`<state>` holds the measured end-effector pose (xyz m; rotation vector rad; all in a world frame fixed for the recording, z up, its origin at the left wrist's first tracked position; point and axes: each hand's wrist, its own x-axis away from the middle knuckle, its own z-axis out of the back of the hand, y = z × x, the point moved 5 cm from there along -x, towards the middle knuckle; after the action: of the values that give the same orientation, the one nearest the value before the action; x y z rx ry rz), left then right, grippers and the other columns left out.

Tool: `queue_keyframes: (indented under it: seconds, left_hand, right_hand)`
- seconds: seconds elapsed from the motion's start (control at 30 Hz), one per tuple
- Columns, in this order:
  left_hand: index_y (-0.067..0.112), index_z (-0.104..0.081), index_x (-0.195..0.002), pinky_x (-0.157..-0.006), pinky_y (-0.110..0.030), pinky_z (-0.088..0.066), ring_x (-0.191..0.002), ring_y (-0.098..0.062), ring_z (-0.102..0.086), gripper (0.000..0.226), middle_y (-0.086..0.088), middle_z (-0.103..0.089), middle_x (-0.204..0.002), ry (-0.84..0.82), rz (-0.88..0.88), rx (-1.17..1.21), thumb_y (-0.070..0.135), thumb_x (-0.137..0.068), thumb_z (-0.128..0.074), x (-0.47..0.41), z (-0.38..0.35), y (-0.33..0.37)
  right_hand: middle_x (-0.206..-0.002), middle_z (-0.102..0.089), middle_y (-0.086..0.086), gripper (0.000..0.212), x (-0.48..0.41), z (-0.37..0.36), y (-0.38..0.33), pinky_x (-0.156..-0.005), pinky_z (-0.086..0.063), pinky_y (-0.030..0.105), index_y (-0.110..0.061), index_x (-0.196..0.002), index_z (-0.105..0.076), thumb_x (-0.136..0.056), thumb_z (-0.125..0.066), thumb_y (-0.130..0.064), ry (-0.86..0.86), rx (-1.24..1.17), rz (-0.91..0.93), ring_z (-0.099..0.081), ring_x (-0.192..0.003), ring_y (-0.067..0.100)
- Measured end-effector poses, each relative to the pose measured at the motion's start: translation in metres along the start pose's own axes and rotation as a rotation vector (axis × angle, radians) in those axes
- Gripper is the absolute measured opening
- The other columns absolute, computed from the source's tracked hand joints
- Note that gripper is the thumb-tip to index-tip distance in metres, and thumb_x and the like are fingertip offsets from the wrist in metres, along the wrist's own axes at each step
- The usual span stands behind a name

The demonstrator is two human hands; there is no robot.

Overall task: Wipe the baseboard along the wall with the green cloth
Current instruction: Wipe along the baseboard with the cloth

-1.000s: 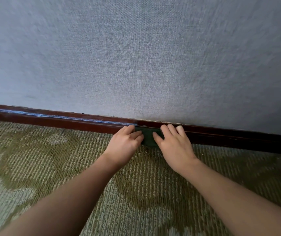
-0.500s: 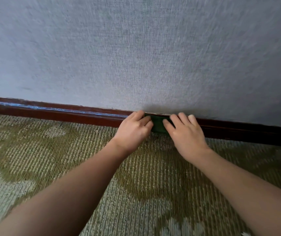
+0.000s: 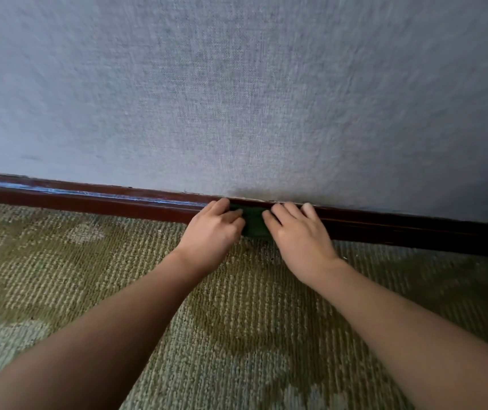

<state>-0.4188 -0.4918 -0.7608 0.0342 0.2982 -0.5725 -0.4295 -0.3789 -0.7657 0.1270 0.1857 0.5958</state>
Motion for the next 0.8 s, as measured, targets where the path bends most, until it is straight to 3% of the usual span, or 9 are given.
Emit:
queue_keyframes:
  seconds: [0.1,0.23,0.33,0.5,0.67,0.8]
  left_hand:
    - [0.003,-0.068,-0.060,-0.055,-0.024,-0.051,-0.062,-0.026,-0.062,0.023,-0.009,-0.070,-0.067,-0.033,0.016,0.010,-0.003,-0.044,-0.084,0.002,0.003,0.005]
    - [0.003,-0.070,-0.063,-0.056,-0.024,-0.053,-0.063,-0.025,-0.064,0.027,-0.008,-0.070,-0.068,-0.082,-0.015,0.010,0.000,-0.041,-0.087,0.022,0.003,0.013]
    - [0.000,-0.071,-0.067,-0.057,-0.025,-0.053,-0.065,-0.026,-0.064,0.024,-0.011,-0.070,-0.072,-0.021,-0.036,-0.022,0.000,-0.047,-0.085,0.026,0.010,0.009]
    - [0.002,-0.072,-0.068,-0.060,-0.028,-0.049,-0.069,-0.025,-0.065,0.008,-0.009,-0.072,-0.077,0.124,-0.049,-0.096,0.003,-0.060,-0.071,0.017,0.026,-0.007]
    - [0.000,-0.072,-0.068,-0.059,-0.026,-0.052,-0.070,-0.026,-0.066,0.024,-0.011,-0.072,-0.078,0.100,-0.061,-0.069,0.002,-0.048,-0.085,0.007,0.026,-0.016]
    - [-0.002,-0.072,-0.070,-0.059,-0.027,-0.053,-0.070,-0.026,-0.066,0.028,-0.015,-0.072,-0.081,0.069,-0.038,-0.026,0.000,-0.046,-0.086,0.007,0.015,-0.019]
  right_hand:
    - [-0.126,-0.042,0.010,0.047,0.004,-0.007,-0.004,-0.096,-0.025,0.037,-0.006,-0.136,-0.036,-0.090,-0.041,-0.007,-0.103,-0.033,0.076,-0.034,-0.119,0.027]
    - [-0.128,-0.037,0.010,0.046,0.013,-0.005,-0.016,-0.095,-0.023,0.036,-0.005,-0.138,-0.032,-0.092,-0.038,-0.006,-0.133,-0.006,0.137,-0.030,-0.118,0.027]
    - [-0.129,-0.037,0.010,0.049,0.012,0.002,-0.018,-0.095,-0.026,0.036,-0.005,-0.139,-0.030,-0.091,-0.040,-0.006,-0.135,0.026,0.137,-0.032,-0.118,0.027]
    - [-0.105,-0.061,0.002,0.049,0.003,0.028,-0.018,-0.079,-0.044,0.029,-0.009,-0.120,-0.060,-0.072,-0.069,-0.014,-0.032,0.102,0.042,-0.057,-0.096,0.020]
    - [-0.131,-0.037,0.008,0.056,-0.008,0.015,-0.018,-0.095,-0.027,0.036,-0.005,-0.143,-0.022,-0.090,-0.038,-0.007,-0.090,0.053,0.056,-0.034,-0.119,0.027]
    - [-0.135,-0.032,0.009,0.057,-0.013,0.003,-0.016,-0.096,-0.024,0.036,-0.006,-0.145,-0.017,-0.091,-0.036,-0.008,-0.101,0.041,0.030,-0.029,-0.121,0.027]
